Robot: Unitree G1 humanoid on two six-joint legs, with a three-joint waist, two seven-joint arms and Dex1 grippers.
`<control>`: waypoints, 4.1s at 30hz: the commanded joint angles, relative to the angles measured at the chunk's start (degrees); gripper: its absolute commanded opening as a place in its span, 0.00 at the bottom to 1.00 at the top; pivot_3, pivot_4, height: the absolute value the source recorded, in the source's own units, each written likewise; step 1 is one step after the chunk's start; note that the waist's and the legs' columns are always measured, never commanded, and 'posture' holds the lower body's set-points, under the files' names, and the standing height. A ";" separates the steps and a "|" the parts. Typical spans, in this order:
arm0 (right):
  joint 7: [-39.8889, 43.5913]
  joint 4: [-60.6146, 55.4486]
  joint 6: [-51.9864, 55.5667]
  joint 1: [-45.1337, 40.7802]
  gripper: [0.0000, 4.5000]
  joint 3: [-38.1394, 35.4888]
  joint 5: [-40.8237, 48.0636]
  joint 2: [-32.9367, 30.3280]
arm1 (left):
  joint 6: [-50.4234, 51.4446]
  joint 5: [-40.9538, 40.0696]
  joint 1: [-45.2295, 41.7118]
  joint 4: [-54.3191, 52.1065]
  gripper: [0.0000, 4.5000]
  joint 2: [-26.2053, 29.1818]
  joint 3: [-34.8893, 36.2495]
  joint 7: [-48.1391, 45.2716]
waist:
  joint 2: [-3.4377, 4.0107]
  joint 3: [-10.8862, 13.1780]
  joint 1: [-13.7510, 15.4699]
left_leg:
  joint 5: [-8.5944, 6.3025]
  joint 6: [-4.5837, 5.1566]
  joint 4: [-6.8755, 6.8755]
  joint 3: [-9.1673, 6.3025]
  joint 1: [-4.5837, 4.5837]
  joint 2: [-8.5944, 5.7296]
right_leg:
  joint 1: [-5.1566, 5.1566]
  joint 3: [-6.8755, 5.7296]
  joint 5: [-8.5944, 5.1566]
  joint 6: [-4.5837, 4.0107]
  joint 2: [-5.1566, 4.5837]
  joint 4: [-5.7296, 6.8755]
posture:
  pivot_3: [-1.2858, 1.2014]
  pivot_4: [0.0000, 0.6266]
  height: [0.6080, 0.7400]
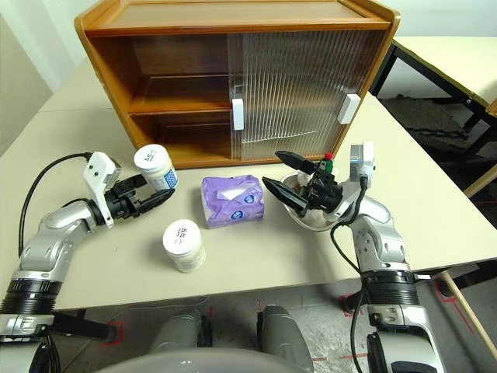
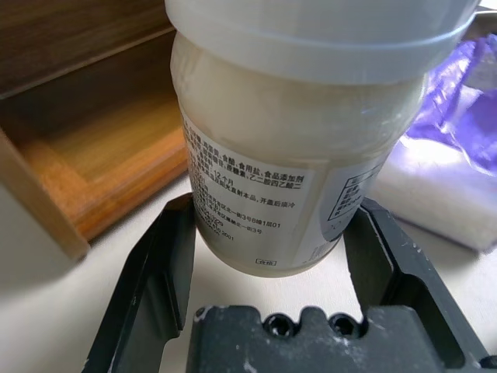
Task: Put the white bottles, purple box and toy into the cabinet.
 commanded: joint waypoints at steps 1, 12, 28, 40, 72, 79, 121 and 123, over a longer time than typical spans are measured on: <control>0.11 -0.54 -0.24 0.60 1.00 0.42 0.12 0.12 | 1.17 1.46 -2.48 0.39 0.69 -1.09 -1.54 2.05 | -0.02 0.01 0.05 | 0.02 0.03 -0.01 -0.02 -0.02 0.00 | 0.00 0.00 0.00 -0.01 0.01 0.00 | 0.55 0.00 1.00; -0.89 -2.60 0.09 2.11 1.00 0.65 0.16 0.29 | -0.20 8.84 -14.00 12.25 0.69 -11.40 -7.43 11.92 | -0.11 0.04 -0.09 | 0.03 0.06 0.05 -0.01 -0.08 -0.05 | 0.01 0.10 0.02 0.04 0.07 -0.10 | 0.54 0.00 1.00; -1.91 -3.70 -0.26 2.66 1.00 1.73 -0.05 0.09 | -5.41 12.77 -25.70 32.02 0.69 -16.33 -5.21 22.26 | -0.20 0.09 -1.36 | 0.04 0.07 0.05 -0.02 -0.10 -0.06 | 0.01 0.14 0.04 0.08 0.13 -0.14 | 0.53 0.00 1.00; -4.77 -5.31 -0.67 3.25 1.00 1.43 -1.30 0.11 | -11.57 14.58 -34.60 50.08 0.69 -18.95 -2.89 31.39 | -0.26 0.13 -1.54 | 0.03 0.06 0.05 -0.02 -0.13 -0.05 | 0.00 0.13 0.08 0.13 0.16 -0.23 | 0.52 0.00 1.00; -13.51 -10.66 -0.07 4.45 1.00 6.24 -4.71 2.13 | -17.72 15.32 -38.56 59.29 1.00 -22.67 -1.51 32.28 | -0.41 0.22 -1.69 | 0.02 0.05 0.07 0.00 -0.14 -0.07 | 0.01 0.15 0.12 0.14 0.20 -0.26 | 0.52 0.02 1.00; -13.22 -9.83 -0.49 4.07 1.00 6.41 -4.80 2.48 | -16.61 15.10 -36.79 56.28 1.00 -22.25 -1.45 31.93 | -0.41 0.22 -1.64 | 0.03 0.05 0.07 0.00 -0.13 -0.07 | 0.01 0.16 0.12 0.14 0.20 -0.26 | 0.52 0.02 1.00; -9.73 -5.78 -3.27 2.36 1.00 8.35 -5.23 4.00 | -1.14 2.20 -25.52 26.20 0.01 -30.81 11.47 41.55 | -0.47 0.16 -1.60 | -0.09 -0.15 0.65 -0.02 -0.10 -0.02 | 0.12 0.21 0.19 0.18 0.19 0.08 | 0.53 0.00 1.00; -9.79 -5.98 -3.24 2.57 1.00 8.39 -5.24 3.94 | -1.39 1.79 -25.18 25.50 0.01 -31.18 11.60 41.90 | -0.47 0.16 -1.59 | -0.10 -0.16 0.65 -0.02 -0.10 -0.02 | 0.12 0.21 0.19 0.18 0.21 0.09 | 0.53 0.00 1.00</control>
